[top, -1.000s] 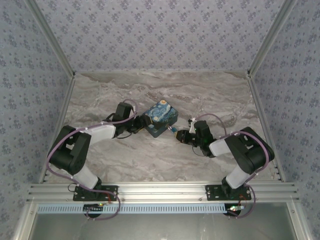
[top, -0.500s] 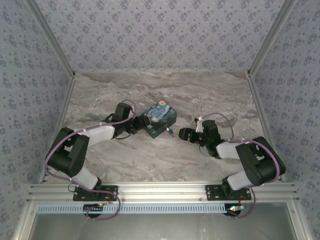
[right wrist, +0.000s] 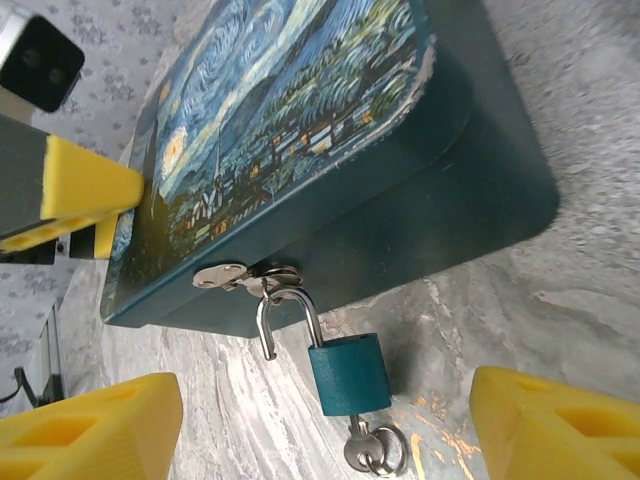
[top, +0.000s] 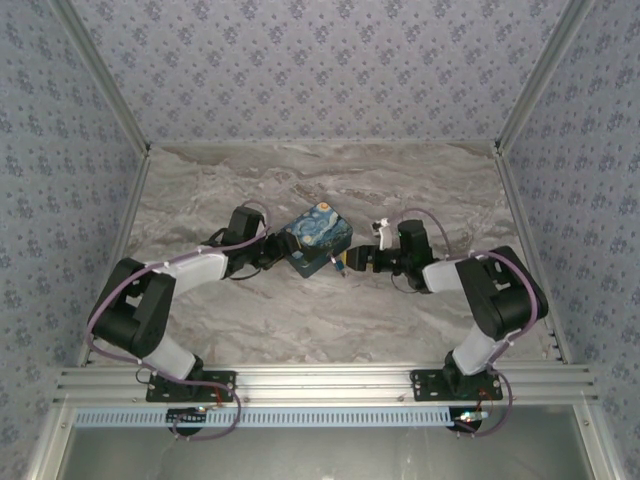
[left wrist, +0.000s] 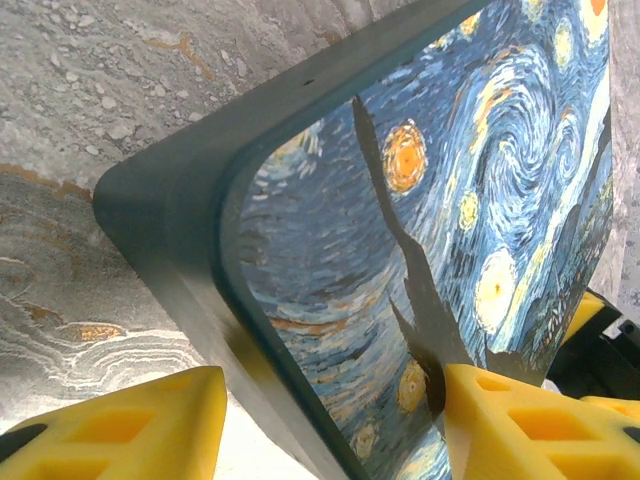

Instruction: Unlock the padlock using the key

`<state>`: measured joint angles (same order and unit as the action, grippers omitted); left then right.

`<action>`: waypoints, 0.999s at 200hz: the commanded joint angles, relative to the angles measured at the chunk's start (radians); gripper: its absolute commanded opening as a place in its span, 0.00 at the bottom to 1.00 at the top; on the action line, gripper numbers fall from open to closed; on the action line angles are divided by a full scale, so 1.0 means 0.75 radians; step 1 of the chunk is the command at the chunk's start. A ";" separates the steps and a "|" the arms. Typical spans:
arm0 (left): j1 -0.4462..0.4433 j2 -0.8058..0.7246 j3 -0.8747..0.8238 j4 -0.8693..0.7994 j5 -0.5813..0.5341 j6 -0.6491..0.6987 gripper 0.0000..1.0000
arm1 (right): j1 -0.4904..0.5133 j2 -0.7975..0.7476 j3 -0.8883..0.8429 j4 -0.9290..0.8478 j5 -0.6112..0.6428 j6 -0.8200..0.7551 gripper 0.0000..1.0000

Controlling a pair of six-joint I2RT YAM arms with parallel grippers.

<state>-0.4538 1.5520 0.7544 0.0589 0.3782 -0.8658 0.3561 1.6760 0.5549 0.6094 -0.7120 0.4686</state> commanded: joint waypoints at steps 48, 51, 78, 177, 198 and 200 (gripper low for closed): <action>-0.010 0.018 -0.056 -0.207 -0.085 -0.005 0.56 | 0.082 0.142 0.149 -0.008 -0.073 -0.090 0.76; -0.011 0.019 -0.054 -0.208 -0.086 -0.004 0.56 | 0.083 0.144 0.154 -0.008 -0.075 -0.090 0.76; -0.013 0.017 -0.054 -0.210 -0.086 -0.004 0.56 | 0.101 0.181 0.180 -0.005 -0.081 -0.095 0.76; -0.020 0.013 -0.054 -0.212 -0.091 -0.006 0.56 | 0.147 0.254 0.195 0.081 -0.188 -0.051 0.70; -0.024 0.014 -0.056 -0.210 -0.093 -0.009 0.56 | 0.147 0.255 0.182 0.086 -0.192 -0.040 0.65; -0.023 0.013 -0.055 -0.209 -0.093 -0.008 0.56 | 0.144 0.255 0.180 0.088 -0.193 -0.038 0.64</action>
<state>-0.4652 1.5459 0.7517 0.0559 0.3656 -0.8772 0.4644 1.8549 0.6853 0.6601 -0.8219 0.4290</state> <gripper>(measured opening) 0.559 0.662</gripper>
